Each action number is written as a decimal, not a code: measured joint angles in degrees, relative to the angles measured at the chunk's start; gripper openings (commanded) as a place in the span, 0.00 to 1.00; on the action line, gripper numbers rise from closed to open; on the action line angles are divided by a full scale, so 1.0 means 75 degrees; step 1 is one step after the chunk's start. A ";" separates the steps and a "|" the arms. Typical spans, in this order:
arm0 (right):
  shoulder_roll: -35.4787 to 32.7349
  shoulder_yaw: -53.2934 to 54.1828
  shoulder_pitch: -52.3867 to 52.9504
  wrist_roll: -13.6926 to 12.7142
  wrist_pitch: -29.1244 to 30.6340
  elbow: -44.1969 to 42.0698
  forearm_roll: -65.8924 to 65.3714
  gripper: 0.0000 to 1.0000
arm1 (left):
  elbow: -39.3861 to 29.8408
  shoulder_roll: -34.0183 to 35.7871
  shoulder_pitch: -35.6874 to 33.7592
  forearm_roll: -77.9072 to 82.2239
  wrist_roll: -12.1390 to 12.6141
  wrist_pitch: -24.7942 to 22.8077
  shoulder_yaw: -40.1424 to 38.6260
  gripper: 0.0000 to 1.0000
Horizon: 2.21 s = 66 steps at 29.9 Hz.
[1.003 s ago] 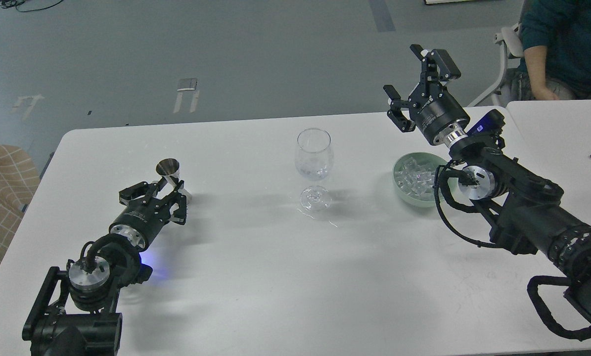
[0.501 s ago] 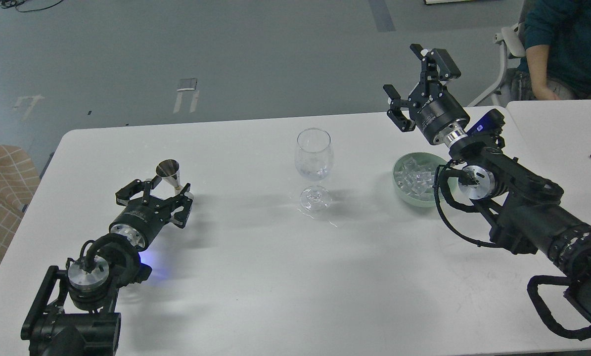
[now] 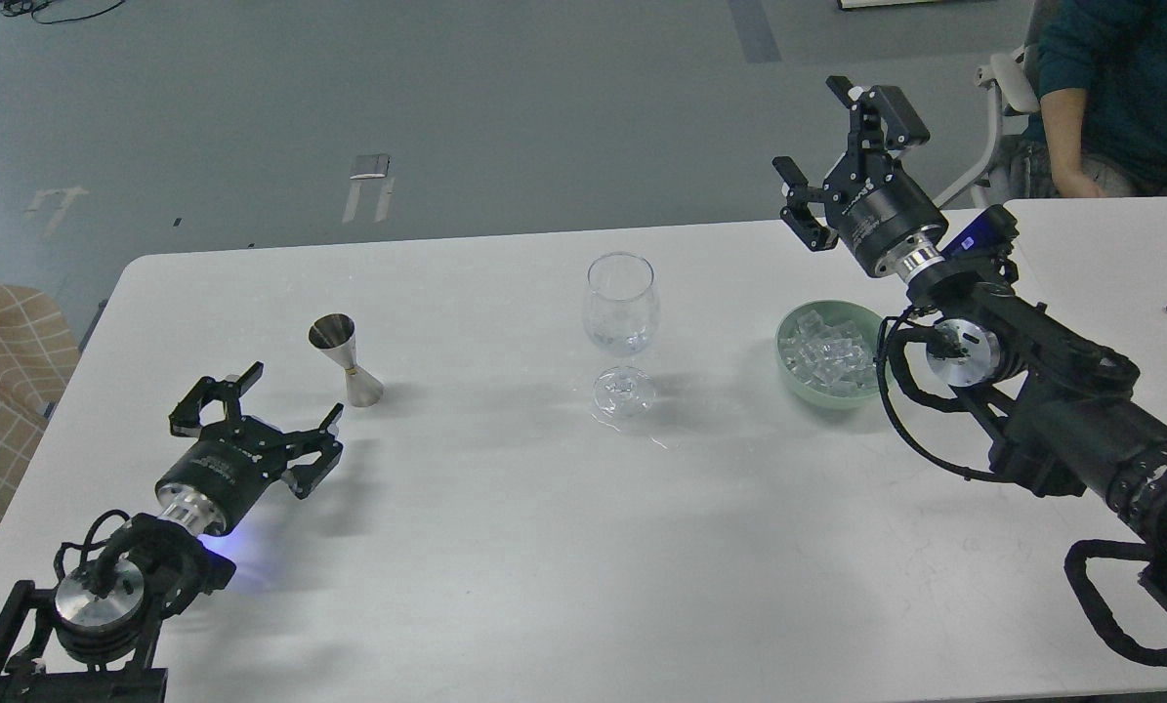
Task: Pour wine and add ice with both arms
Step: 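Set the jigger on the table, open the left gripper, withdraw, then reach the right gripper into the green bowl and pinch an ice cube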
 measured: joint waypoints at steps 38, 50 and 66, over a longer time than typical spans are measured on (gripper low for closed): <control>-0.3221 -0.4282 0.0273 -0.0180 -0.3102 0.2584 -0.9080 0.68 | 0.1727 0.1586 -0.4054 0.3285 -0.2898 -0.0418 0.1413 0.98; -0.3026 -0.4696 0.0342 -0.0188 -0.3074 0.2348 -0.9305 0.61 | 0.1697 0.1390 -0.4045 0.3293 -0.2892 -0.0418 0.1458 0.98; -0.2555 -0.5202 0.0638 -0.0197 -0.3026 0.1925 -0.9307 0.46 | 0.1694 0.1332 -0.4011 0.3293 -0.2892 -0.0418 0.1460 0.98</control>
